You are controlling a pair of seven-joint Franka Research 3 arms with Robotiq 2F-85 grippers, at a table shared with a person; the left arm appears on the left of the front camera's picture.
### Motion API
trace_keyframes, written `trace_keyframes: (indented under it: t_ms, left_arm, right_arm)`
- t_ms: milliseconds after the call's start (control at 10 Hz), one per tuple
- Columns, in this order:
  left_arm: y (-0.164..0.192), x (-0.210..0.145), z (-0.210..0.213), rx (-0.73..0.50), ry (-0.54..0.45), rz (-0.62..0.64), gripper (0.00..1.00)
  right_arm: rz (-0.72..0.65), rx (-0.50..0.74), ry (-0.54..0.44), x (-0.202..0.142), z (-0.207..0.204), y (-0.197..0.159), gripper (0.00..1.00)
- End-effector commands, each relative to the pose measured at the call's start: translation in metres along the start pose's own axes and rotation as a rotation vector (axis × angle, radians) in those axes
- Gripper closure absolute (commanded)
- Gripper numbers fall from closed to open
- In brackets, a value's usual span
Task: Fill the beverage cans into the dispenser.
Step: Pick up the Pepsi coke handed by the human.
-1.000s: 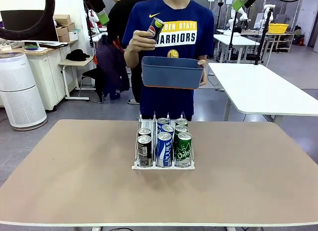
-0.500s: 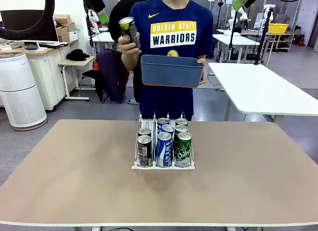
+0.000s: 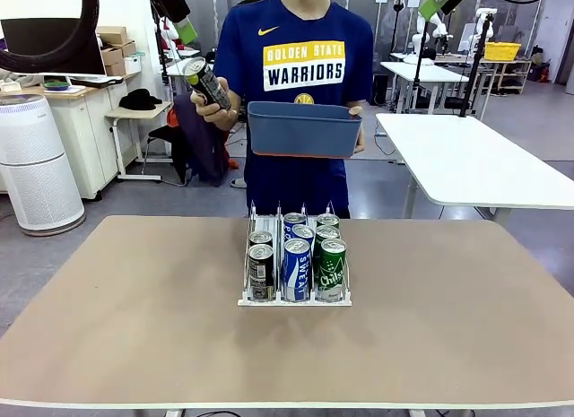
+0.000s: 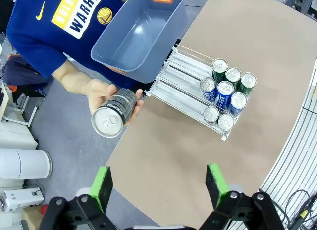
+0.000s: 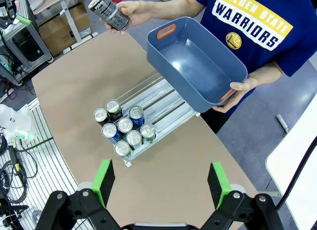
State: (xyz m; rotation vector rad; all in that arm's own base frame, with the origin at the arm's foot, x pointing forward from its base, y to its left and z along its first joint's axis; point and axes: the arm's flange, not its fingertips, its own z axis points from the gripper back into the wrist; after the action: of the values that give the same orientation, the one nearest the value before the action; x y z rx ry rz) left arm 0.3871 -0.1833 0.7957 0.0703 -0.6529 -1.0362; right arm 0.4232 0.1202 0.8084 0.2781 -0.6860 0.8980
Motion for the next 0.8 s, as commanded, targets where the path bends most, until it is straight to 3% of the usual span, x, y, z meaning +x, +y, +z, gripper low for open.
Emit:
trace_keyframes:
  t_ms: [0, 700]
  left_arm:
    - [0.0014, -0.0009, -0.0003, 0.007, 0.001, -0.011, 0.00]
    - [0.0014, -0.0009, -0.0003, 0.007, 0.001, -0.011, 0.00]
  right_arm:
    - [0.001, 0.004, -0.001, -0.0005, -0.0002, 0.0005, 0.00]
    - [0.001, 0.004, -0.001, -0.0005, -0.0002, 0.0005, 0.00]
